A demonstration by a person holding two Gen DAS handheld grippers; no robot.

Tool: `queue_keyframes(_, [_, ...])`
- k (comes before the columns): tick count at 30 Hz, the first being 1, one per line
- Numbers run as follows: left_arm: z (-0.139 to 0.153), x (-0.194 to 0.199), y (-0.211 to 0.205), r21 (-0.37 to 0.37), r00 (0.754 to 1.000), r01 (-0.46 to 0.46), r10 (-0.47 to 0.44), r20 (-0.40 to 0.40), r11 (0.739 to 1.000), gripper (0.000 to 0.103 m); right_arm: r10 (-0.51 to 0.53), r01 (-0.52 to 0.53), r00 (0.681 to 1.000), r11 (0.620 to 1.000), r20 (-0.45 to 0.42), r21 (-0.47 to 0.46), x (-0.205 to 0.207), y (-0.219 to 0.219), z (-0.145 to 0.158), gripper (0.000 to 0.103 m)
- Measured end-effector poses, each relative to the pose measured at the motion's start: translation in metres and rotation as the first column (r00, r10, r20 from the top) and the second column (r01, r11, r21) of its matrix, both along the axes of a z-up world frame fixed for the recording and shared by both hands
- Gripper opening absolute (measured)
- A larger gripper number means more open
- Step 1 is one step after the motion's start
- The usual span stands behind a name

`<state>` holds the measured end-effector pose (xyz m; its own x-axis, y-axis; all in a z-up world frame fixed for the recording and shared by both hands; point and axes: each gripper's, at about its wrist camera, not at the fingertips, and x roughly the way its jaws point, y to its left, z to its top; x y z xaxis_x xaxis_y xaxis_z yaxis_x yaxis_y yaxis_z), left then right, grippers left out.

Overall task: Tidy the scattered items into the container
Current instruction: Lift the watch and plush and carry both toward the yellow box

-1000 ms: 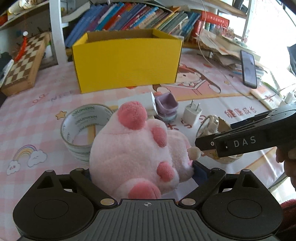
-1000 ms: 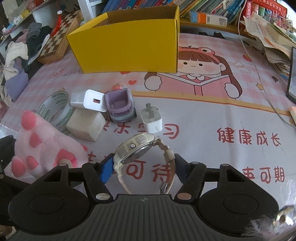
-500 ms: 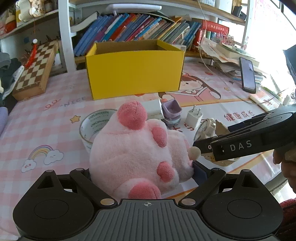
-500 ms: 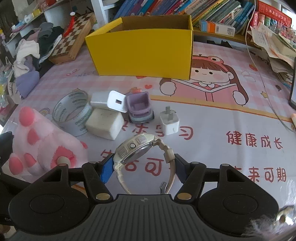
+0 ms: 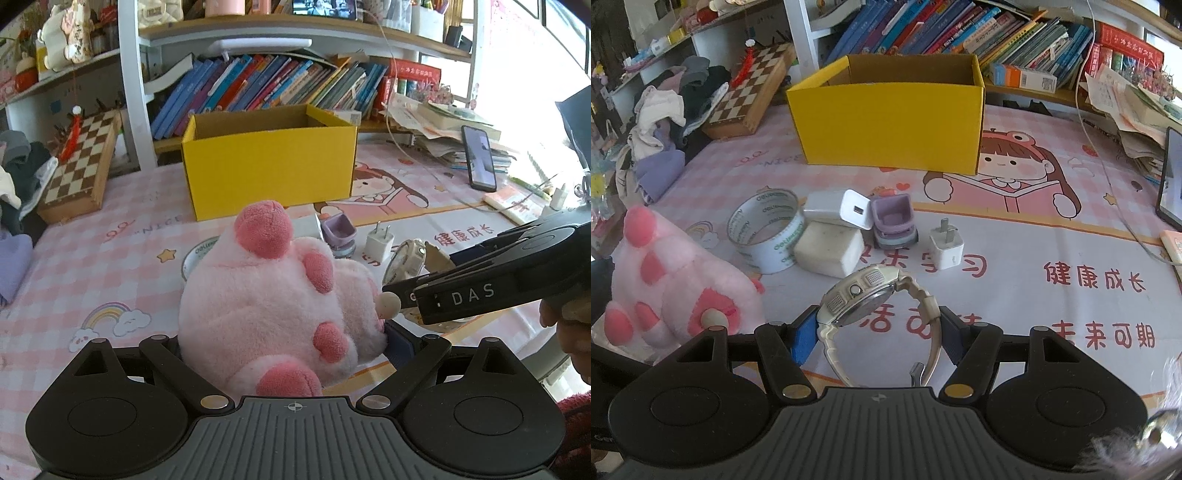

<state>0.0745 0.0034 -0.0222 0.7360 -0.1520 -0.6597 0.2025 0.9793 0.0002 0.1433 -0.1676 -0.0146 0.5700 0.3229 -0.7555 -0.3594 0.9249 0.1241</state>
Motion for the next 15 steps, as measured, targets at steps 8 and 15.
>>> queue_keyframes(8, [0.009,-0.018,0.007,0.004,0.999,0.016,-0.016,0.04,1.0,0.095,-0.006,0.006,0.999,1.0,0.04,-0.002,-0.02,0.009,0.009,0.064])
queue_keyframes(15, [0.017,-0.027,0.016,-0.008,0.999,0.008,-0.008,0.052,1.0,0.095,0.011,-0.01,0.998,1.0,0.07,-0.016,-0.033,0.016,0.017,0.064])
